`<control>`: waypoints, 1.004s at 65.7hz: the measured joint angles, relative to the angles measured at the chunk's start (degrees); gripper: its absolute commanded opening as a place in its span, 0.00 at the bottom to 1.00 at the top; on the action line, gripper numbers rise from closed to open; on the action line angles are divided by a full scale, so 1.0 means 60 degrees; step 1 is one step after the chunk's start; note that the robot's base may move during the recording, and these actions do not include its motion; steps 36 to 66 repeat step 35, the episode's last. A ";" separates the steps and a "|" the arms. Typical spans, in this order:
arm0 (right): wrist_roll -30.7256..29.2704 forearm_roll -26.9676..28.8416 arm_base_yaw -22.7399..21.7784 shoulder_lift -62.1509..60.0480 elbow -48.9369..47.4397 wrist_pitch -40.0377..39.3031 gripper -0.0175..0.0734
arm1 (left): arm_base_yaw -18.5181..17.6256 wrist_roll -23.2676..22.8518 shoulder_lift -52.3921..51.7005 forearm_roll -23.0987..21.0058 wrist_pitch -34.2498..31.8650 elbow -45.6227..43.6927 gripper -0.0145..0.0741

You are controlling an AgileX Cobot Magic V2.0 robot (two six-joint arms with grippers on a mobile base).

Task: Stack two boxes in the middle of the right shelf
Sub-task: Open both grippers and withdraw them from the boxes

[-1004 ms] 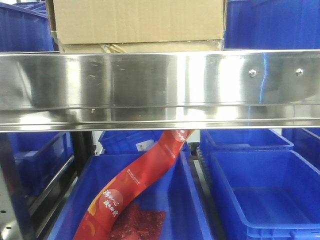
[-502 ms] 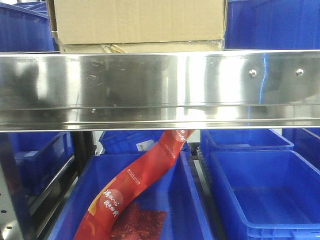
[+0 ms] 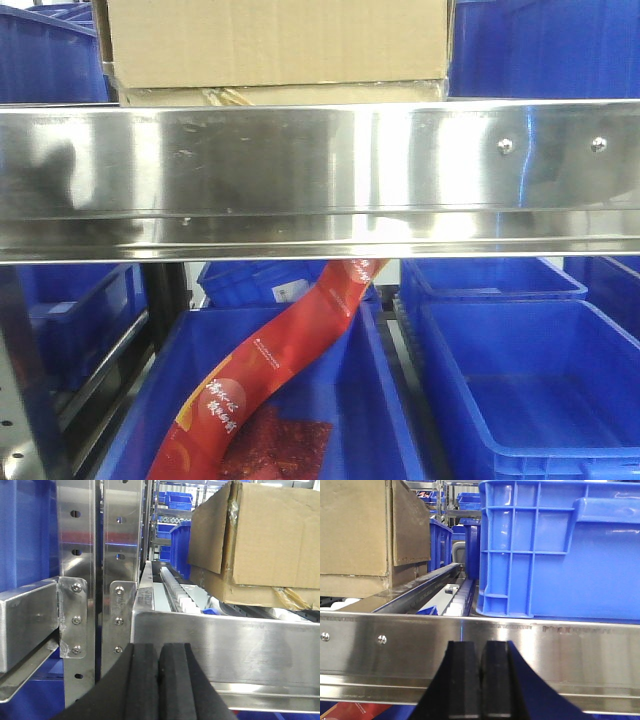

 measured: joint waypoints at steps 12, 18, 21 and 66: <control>0.0000 0.0000 0.0000 0.0000 0.0000 0.0000 0.01 | 0.0000 0.0000 0.0000 0.0000 0.0000 0.0000 0.04; 0.0000 0.0000 0.0000 0.0000 0.0000 0.0000 0.01 | 0.0000 0.0000 0.0000 0.0000 0.0000 0.0000 0.04; 0.0000 0.0000 0.0000 0.0000 0.0000 0.0000 0.01 | 0.0000 0.0000 0.0000 0.0000 0.0000 0.0000 0.04; 0.0000 0.0000 0.0000 0.0000 0.0000 0.0000 0.01 | 0.0000 0.0000 0.0000 0.0000 0.0000 0.0000 0.04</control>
